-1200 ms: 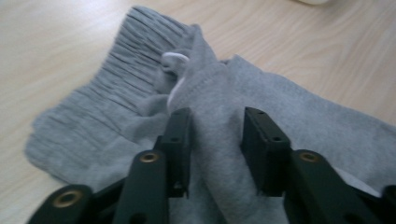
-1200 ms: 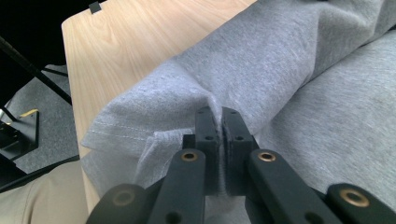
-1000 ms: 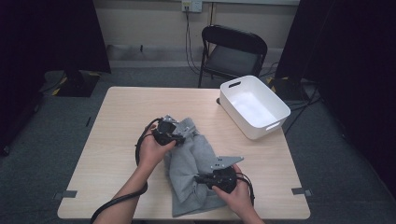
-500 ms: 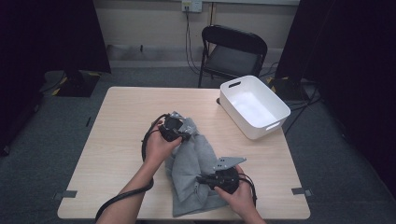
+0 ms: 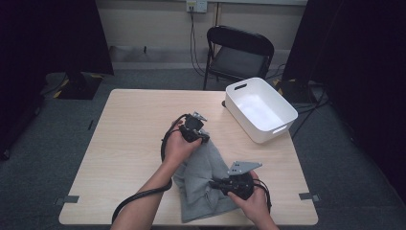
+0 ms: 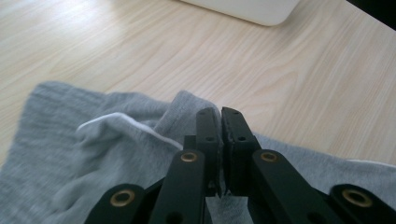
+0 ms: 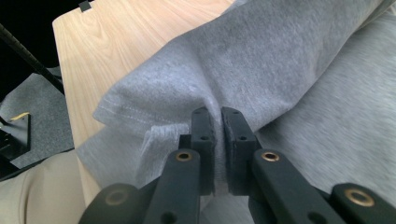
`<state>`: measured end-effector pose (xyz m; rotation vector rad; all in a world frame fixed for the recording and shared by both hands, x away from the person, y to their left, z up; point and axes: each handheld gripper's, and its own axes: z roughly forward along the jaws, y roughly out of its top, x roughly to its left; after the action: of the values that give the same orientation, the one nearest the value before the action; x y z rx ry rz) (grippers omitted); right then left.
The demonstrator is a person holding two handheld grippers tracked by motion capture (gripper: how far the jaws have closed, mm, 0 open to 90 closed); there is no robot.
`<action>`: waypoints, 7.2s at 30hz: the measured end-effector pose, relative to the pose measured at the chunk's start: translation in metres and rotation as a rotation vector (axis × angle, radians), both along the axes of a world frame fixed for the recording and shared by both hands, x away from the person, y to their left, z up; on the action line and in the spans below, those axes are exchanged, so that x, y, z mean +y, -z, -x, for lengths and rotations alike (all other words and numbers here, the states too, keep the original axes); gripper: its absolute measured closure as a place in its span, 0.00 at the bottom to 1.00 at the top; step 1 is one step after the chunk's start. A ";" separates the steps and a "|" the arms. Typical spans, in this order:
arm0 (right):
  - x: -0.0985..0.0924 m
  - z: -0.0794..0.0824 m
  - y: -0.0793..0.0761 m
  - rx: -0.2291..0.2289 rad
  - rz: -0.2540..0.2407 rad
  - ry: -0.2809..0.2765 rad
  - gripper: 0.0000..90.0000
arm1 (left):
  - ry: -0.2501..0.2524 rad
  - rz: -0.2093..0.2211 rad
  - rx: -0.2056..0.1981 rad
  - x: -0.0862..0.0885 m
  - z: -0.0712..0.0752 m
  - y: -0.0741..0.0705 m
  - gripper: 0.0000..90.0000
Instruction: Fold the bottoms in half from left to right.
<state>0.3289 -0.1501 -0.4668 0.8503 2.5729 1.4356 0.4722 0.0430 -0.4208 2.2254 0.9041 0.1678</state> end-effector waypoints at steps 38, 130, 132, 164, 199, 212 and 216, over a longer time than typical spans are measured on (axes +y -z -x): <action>0.043 -0.007 0.002 -0.028 0.101 -0.072 0.62 | -0.029 0.049 -0.153 0.027 0.009 -0.003 0.35; -0.098 -0.014 0.003 -0.010 -0.006 0.286 0.81 | 0.060 0.055 -0.163 0.073 0.105 0.053 0.35; -0.098 -0.013 0.001 -0.017 -0.006 0.277 0.80 | 0.061 0.056 -0.170 0.074 0.108 0.053 0.34; -0.054 -0.041 0.011 0.000 0.033 0.217 0.87 | 0.214 -0.038 -0.096 0.068 0.143 0.070 0.94; -0.028 -0.058 0.023 0.025 0.069 0.181 0.70 | -0.071 -0.012 -0.168 0.108 0.086 0.075 0.30; -0.015 -0.058 0.032 -0.001 0.106 0.199 0.61 | -0.107 -0.012 -0.153 0.103 0.061 0.087 0.21; -0.009 -0.065 0.035 -0.006 0.120 0.202 0.60 | -0.111 -0.020 -0.151 0.102 0.047 0.086 0.21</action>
<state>0.3943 -0.1592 -0.5021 1.0504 2.4560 1.2142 0.4255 0.1449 -0.5070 2.1492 0.9461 0.3925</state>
